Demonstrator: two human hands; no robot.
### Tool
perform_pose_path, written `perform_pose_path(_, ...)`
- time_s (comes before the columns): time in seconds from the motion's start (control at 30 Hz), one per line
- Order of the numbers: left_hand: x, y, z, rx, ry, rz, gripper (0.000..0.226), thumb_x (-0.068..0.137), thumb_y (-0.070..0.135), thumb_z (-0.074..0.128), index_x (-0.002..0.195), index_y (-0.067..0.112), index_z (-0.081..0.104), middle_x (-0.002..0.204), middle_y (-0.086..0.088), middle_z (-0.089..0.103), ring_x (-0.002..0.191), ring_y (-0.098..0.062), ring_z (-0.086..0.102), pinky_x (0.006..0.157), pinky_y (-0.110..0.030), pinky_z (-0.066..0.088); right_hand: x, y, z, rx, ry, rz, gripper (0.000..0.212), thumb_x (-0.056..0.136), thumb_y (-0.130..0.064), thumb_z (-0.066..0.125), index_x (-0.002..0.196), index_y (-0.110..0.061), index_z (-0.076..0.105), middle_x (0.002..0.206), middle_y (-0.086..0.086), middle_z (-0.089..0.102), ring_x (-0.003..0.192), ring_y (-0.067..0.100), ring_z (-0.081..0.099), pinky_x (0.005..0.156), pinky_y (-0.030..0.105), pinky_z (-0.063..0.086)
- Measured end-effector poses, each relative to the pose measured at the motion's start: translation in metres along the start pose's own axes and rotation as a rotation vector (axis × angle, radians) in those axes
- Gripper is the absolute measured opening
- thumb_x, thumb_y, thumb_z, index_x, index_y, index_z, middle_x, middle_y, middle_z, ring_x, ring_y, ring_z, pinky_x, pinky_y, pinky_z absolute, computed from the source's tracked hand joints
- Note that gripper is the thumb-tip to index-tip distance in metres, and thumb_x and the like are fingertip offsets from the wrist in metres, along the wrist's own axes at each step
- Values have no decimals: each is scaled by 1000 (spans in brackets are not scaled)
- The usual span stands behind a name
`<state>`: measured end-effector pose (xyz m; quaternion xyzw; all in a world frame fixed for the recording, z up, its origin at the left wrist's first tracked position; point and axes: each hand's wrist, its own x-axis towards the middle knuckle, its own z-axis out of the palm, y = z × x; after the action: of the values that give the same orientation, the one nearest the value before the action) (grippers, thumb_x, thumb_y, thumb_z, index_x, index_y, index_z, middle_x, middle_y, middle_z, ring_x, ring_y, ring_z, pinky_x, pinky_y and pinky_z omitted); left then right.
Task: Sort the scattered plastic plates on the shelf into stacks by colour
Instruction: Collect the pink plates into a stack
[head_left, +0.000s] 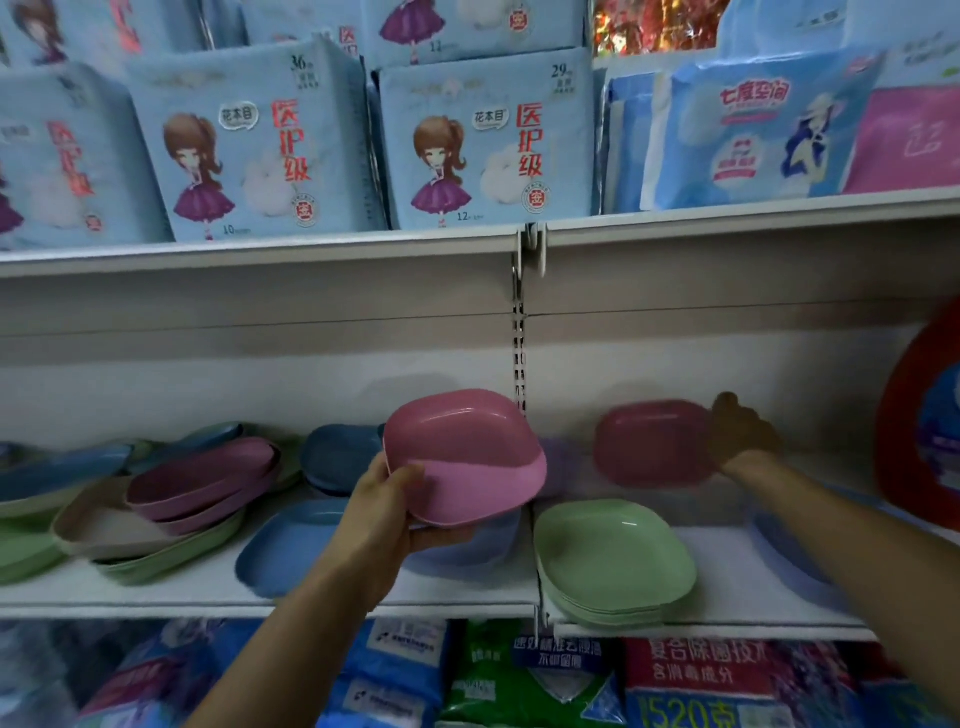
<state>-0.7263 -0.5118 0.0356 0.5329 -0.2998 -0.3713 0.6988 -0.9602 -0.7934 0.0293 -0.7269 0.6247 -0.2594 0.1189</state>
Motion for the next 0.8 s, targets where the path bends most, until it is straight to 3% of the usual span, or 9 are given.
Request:
perform_pose_path(0.1,-15,-3,-9,24,55,59,24,98,10,46,115,24,55,118,-10,53,103,-35,57,59,-43,60,-8,-16,-15,229,111,-50,29,87,-8,56,114,-1,56,109,25,64,96,40,63,79,43,52)
perform_pose_path(0.23,-39,-12,-23,12,127,71,26,99,28,48,124,25,54,126,-9,52,108,-37,59,62,-42,59,-58,-60,-22,499,-23,-322,32,86,-9,56,116,-19,61,103,14,69,90,33,66,82,47,56)
perform_pose_path(0.33,-59,-17,-31,16,154,114,34,97,42,46,125,26,56,127,-5,55,109,-33,62,63,-43,60,-103,-94,-17,404,-117,-567,35,91,-13,49,125,-23,56,92,2,69,85,24,65,73,38,54)
perform_pose_path(0.43,-76,-21,-45,14,141,152,40,94,49,45,126,28,58,125,-5,62,102,-30,68,67,-46,60,-141,-120,-7,220,-99,-727,35,96,-20,45,130,-27,50,80,-10,60,77,17,59,61,28,44)
perform_pose_path(0.57,-92,-20,-72,8,129,150,43,92,50,47,127,29,56,124,-5,64,101,-29,69,70,-47,59,-178,-146,11,131,-108,-780,36,94,-22,45,130,-30,50,92,-7,67,82,17,62,68,30,51)
perform_pose_path(0.7,-100,-16,-106,-51,145,105,40,87,50,53,121,29,60,120,-4,65,99,-30,70,68,-46,59,-213,-183,34,161,-146,-837,35,93,-19,46,125,-30,54,84,-10,66,68,9,57,53,23,37)
perform_pose_path(0.8,-102,-10,-148,-84,178,90,37,87,47,56,117,28,63,122,-7,65,102,-35,67,63,-43,58,-238,-218,59,212,-202,-841,36,93,-19,45,125,-32,54,95,-8,69,79,12,62,63,30,49)
